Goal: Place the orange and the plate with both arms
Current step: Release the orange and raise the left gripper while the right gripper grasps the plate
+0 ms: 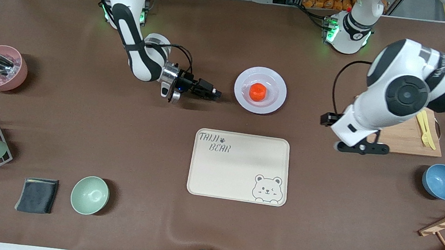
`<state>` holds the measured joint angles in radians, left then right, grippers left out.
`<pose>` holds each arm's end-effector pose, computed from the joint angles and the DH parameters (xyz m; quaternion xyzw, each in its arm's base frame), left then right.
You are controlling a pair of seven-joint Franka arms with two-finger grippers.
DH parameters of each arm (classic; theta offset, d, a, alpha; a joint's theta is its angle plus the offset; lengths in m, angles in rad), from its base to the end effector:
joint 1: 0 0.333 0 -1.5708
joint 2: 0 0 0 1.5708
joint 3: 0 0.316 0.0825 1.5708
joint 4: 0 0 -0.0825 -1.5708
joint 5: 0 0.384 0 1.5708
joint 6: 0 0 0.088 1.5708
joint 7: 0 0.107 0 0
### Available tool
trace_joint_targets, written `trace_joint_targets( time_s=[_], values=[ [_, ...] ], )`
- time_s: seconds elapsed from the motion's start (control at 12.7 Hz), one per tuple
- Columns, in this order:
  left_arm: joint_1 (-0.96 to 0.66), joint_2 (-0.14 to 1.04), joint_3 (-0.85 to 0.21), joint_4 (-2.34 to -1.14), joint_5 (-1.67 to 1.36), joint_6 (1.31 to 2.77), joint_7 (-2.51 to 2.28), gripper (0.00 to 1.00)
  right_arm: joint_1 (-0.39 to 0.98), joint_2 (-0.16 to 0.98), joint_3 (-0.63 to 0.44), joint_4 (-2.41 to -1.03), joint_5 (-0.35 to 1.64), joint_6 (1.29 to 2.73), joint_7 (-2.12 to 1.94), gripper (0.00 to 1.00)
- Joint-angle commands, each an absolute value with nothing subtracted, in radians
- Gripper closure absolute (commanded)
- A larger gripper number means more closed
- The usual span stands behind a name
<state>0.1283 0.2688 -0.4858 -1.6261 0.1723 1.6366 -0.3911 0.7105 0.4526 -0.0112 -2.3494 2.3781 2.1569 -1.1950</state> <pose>0.5842 -0.1727 0.4622 -0.9934 -0.0017 0.0966 0.0618 0.3571 0.3363 0.1312 -0.8016 0.1392 -0.0267 0.5808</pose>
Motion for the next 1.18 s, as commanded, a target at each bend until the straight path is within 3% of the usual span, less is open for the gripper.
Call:
trace_joint_targets(
  time_s=[0.0,0.47,0.71,1.1],
  values=[
    [0.048,0.186,-0.336,-1.651,0.155,1.606,-0.278,0.00,0.762,0.472,-0.017,-2.335,2.457,2.155,-1.223,0.32],
    [0.034,0.071,-0.197,-1.646,0.086,1.594,-0.230,0.00,0.853,0.538,-0.017,-2.307,2.604,2.155,-1.293,0.35],
    [-0.043,-0.001,-0.051,-1.644,0.048,1.592,-0.045,0.00,0.890,0.561,-0.017,-2.281,2.652,2.161,-1.295,0.37],
    [-0.051,-0.021,-0.031,-1.563,0.045,1.516,-0.025,0.00,0.926,0.568,-0.017,-2.278,2.710,2.164,-1.344,0.52]
  ],
)
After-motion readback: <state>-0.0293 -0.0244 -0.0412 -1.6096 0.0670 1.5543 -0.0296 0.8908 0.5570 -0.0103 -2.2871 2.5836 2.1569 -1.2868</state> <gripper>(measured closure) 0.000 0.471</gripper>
